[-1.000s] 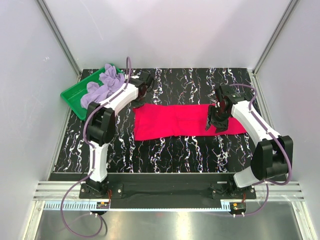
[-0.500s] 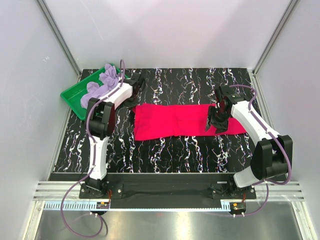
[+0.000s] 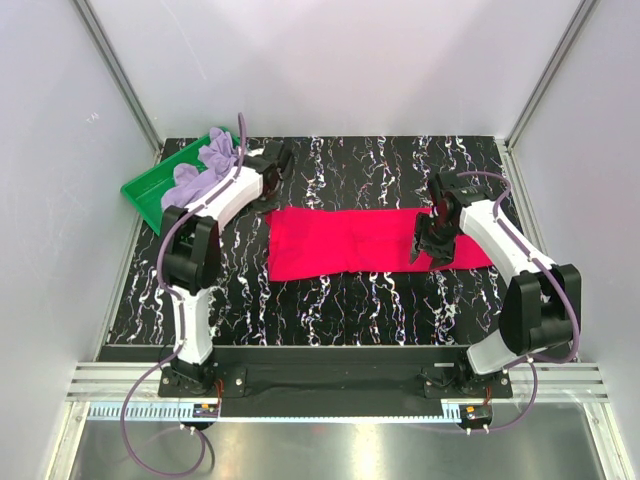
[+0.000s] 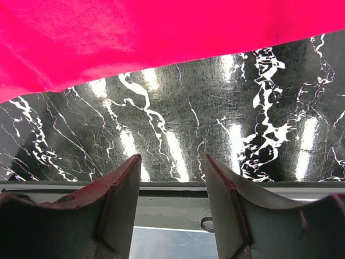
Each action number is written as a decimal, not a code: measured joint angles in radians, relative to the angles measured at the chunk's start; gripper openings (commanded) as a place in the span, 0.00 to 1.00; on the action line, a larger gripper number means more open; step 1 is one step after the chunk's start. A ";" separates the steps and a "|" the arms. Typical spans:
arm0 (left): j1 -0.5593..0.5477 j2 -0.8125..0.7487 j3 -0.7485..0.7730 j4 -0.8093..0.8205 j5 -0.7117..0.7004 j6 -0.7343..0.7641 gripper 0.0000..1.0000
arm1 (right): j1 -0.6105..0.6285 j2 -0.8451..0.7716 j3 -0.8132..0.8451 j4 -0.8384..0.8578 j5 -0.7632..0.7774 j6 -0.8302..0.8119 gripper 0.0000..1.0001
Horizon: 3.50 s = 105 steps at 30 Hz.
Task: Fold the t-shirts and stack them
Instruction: Fold the tshirt
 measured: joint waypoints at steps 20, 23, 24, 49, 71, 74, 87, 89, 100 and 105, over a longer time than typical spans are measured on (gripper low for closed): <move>-0.002 0.127 0.050 0.051 0.121 -0.006 0.00 | 0.000 0.010 -0.027 0.006 0.000 0.000 0.58; 0.018 0.139 0.053 0.051 0.122 -0.001 0.00 | 0.000 0.010 -0.028 0.007 0.000 0.000 0.58; 0.025 0.148 0.060 0.052 0.122 0.003 0.00 | 0.000 0.010 -0.028 0.006 0.000 0.000 0.58; -0.132 -0.149 0.105 0.045 0.068 0.040 0.99 | 0.000 0.212 0.106 0.026 0.008 -0.028 0.91; -0.197 0.064 0.080 -0.249 0.256 -0.660 0.99 | 0.017 0.269 0.105 0.598 -0.140 -0.500 1.00; -0.198 0.064 0.049 -0.248 0.298 -0.706 0.99 | 0.022 0.252 0.048 0.623 -0.143 -0.566 1.00; -0.192 0.179 0.119 -0.319 0.339 -0.760 0.99 | 0.023 0.303 0.032 0.643 -0.127 -0.769 1.00; -0.191 0.199 0.121 -0.319 0.337 -0.757 0.99 | 0.023 0.325 0.032 0.649 -0.107 -0.762 1.00; -0.166 0.303 0.288 -0.334 0.346 -0.560 0.99 | 0.023 0.375 0.012 0.645 -0.055 -0.622 1.00; -0.138 0.307 0.297 -0.307 0.390 -0.423 0.99 | 0.027 0.364 0.000 0.633 -0.031 -0.525 1.00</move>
